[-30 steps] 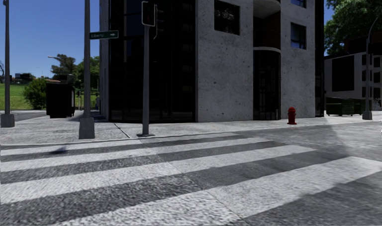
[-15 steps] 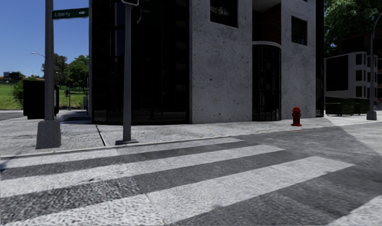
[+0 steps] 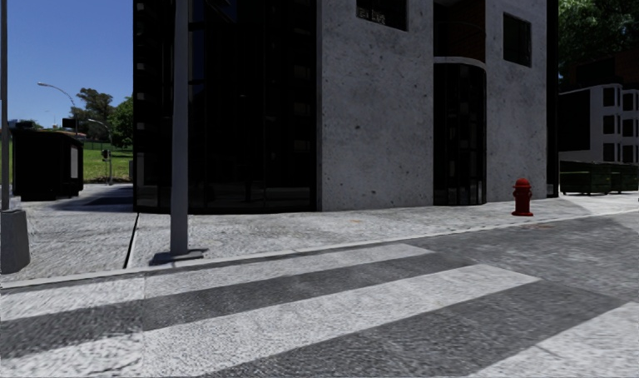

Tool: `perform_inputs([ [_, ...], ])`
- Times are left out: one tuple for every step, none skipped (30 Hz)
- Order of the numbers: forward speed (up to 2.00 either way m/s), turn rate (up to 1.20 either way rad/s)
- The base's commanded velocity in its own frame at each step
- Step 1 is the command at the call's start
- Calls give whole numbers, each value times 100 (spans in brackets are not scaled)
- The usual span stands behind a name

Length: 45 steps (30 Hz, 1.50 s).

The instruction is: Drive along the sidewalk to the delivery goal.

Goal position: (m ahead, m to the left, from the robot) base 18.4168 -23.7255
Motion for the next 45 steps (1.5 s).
perform_inputs([
  [199, 0],
  [199, 0],
  [199, 0],
  [199, 0],
  [199, 0],
  [199, 0],
  [199, 0],
  [199, 0],
  [199, 0],
  [199, 0],
  [199, 0],
  [199, 0],
  [199, 0],
  [199, 0],
  [199, 0],
  [199, 0],
  [199, 0],
  [199, 0],
  [199, 0],
  [199, 0],
  [199, 0],
  [199, 0],
  [199, 0],
  [199, 0],
  [199, 0],
  [199, 0],
  [199, 0],
  [199, 0],
  [199, 0],
  [199, 0],
  [199, 0],
  [199, 0],
  [199, 0],
  [199, 0],
  [195, 0],
  [190, 0],
  [175, 0],
  [150, -2],
  [150, -2],
  [129, -10],
  [121, -13],
  [119, -17],
  [118, -20],
  [117, -22],
  [117, -22],
])
